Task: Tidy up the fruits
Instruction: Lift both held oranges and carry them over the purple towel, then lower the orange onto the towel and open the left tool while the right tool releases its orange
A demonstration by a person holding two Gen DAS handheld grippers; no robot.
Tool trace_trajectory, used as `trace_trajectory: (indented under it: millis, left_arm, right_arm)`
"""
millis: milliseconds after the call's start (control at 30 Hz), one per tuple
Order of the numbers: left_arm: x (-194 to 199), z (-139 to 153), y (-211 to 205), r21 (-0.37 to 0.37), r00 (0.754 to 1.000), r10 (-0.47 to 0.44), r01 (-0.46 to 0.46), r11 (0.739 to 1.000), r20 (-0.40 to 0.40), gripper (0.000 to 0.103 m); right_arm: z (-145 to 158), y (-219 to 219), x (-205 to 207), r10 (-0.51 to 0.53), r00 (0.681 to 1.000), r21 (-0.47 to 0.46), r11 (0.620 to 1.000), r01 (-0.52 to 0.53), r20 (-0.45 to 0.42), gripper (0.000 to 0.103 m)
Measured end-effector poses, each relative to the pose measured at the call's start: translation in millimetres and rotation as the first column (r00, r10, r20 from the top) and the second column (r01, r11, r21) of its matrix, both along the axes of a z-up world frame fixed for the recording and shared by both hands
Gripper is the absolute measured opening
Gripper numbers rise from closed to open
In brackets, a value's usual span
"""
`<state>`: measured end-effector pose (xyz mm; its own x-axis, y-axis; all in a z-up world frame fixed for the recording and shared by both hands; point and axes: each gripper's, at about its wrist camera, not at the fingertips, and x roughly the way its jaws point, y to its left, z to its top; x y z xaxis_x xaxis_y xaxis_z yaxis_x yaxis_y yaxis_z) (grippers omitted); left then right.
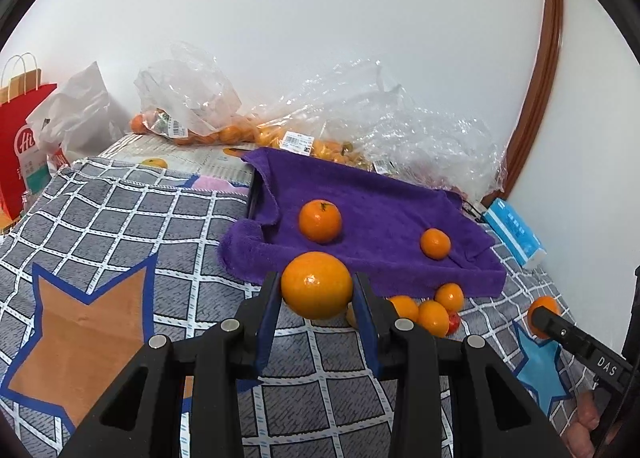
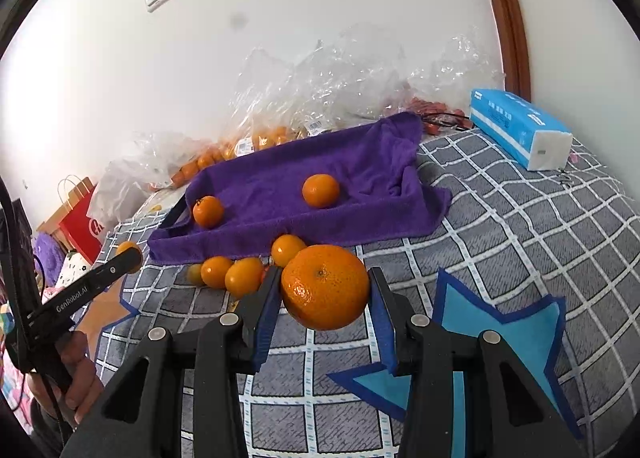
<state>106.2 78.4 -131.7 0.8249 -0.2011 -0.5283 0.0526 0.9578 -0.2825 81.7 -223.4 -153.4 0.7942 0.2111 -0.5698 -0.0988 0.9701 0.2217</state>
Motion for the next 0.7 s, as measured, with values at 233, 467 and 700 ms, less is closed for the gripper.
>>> trace_trajectory:
  millis: [233, 467, 700]
  left_arm:
    - [-8.2, 28.0, 12.6, -0.07, 0.999, -0.024, 0.026, 0.997, 0.024, 0.034]
    - [19.6, 57.9, 13.9, -0.094, 0.999, -0.051, 0.05, 0.994, 0.001, 0.034]
    - [71.9, 62.6, -7.8, -0.084, 0.998, -0.055, 0.051, 0.995, -0.042, 0.034]
  right_arm:
    - [30.2, 1.7, 13.8, 0.021, 1.0, -0.016, 1.0, -0.02, 0.016, 0.042]
    - [60.7, 7.4, 40.8, 0.061, 0.996, -0.034, 0.998, -0.059, 0.066, 0.043]
    - [75.1, 7.5, 84.6, 0.061, 0.992, -0.038, 0.998, -0.057, 0.107, 0.043]
